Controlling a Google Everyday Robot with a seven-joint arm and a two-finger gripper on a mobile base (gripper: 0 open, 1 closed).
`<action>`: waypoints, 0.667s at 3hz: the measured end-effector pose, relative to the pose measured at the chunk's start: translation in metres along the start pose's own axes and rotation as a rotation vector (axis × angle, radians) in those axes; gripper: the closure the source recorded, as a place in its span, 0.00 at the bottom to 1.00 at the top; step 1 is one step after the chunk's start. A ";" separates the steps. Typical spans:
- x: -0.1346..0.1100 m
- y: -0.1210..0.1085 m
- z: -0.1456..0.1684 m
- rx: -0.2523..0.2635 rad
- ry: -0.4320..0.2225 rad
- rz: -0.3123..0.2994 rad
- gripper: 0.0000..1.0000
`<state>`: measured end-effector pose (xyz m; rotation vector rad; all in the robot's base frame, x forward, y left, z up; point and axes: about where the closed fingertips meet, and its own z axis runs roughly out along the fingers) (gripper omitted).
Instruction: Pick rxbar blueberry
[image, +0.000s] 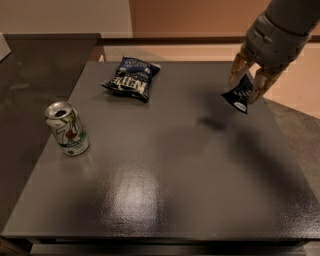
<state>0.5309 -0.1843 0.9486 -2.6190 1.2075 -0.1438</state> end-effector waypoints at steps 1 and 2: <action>-0.001 -0.014 -0.032 0.076 0.015 0.015 1.00; -0.001 -0.017 -0.038 0.096 0.013 0.031 1.00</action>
Offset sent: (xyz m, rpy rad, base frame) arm -0.0045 0.0005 0.0445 0.0624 -0.0458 -0.0472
